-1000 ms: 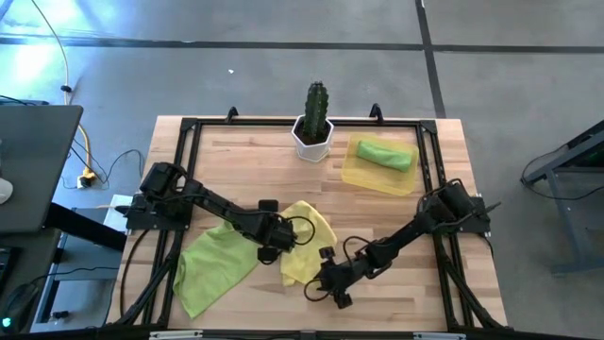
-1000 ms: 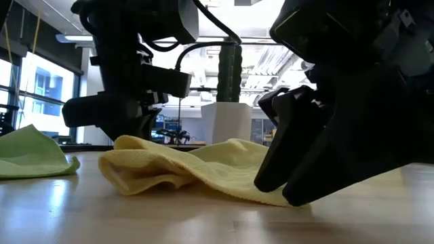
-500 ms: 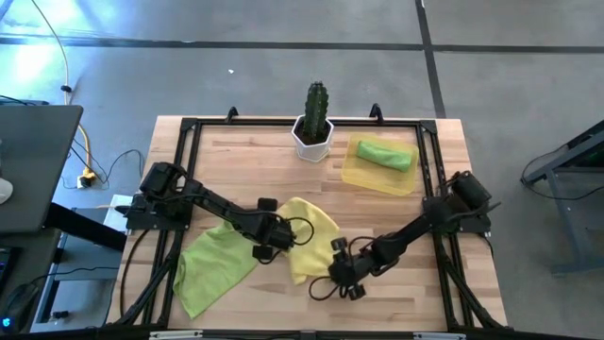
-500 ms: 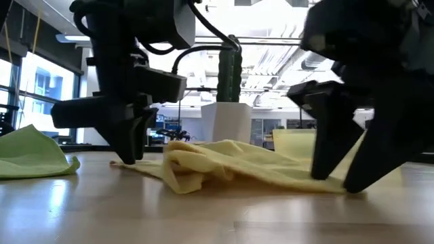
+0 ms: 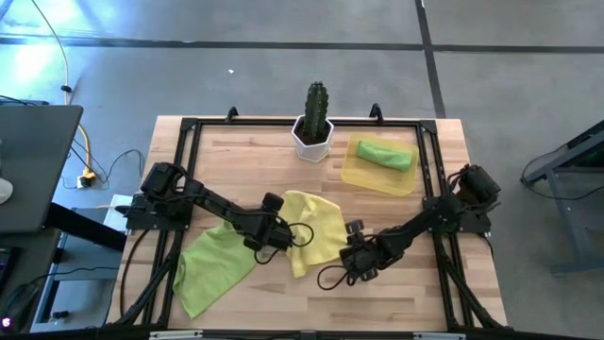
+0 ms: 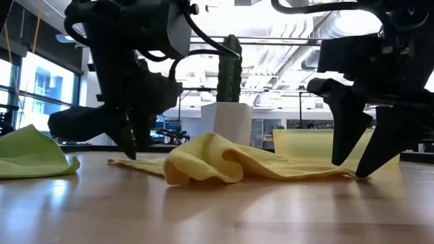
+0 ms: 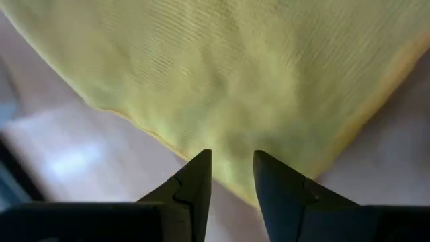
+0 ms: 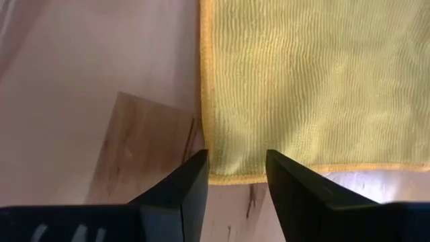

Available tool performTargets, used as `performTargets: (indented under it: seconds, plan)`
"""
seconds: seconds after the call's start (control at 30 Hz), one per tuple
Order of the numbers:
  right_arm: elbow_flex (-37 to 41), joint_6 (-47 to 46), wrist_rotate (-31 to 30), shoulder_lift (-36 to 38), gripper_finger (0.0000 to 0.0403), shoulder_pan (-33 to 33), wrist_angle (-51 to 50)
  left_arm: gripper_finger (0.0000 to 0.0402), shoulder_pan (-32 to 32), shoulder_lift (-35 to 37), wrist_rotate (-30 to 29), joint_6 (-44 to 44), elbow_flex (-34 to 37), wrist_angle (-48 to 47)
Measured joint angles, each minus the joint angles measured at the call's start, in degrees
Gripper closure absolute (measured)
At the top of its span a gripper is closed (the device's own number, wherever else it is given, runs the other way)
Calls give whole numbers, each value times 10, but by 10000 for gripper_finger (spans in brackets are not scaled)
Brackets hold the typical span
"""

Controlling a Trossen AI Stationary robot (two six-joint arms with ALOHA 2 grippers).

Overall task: Roll microfiber towels into tight, uniform cylinder then place into a basket
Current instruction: Roll the yellow towel

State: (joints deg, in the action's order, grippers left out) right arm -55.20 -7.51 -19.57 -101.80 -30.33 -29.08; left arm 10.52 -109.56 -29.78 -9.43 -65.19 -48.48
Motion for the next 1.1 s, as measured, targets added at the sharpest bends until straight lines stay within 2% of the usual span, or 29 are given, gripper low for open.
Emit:
performTargets:
  seconds: [0.23, 0.33, 0.4, 0.6, 0.73, 0.9, 1.1]
  plan:
    - [-1, 0, -2, 2, 258, 1, -40, 300, 0, 0, -117, -169, 0, -6]
    - [-5, -30, -3, 2, 258, 1, -68, 300, 5, 0, -181, -134, -3, -4]
    - [-17, -55, 4, 3, 258, -2, -96, 300, 14, 3, -185, -84, -15, -7]
    - [-71, -40, 7, 36, 258, -13, -116, 300, 50, 9, 4, 51, -74, 22]
    - [-79, -43, -23, 44, 258, -11, -94, 300, 70, 8, 122, 160, -83, 137]
    - [-36, -41, -42, 33, 258, 8, -45, 300, 85, -15, 144, 260, -83, 255]
    - [12, -37, -42, 31, 258, 31, 16, 300, 100, -64, 149, 332, -83, 314]
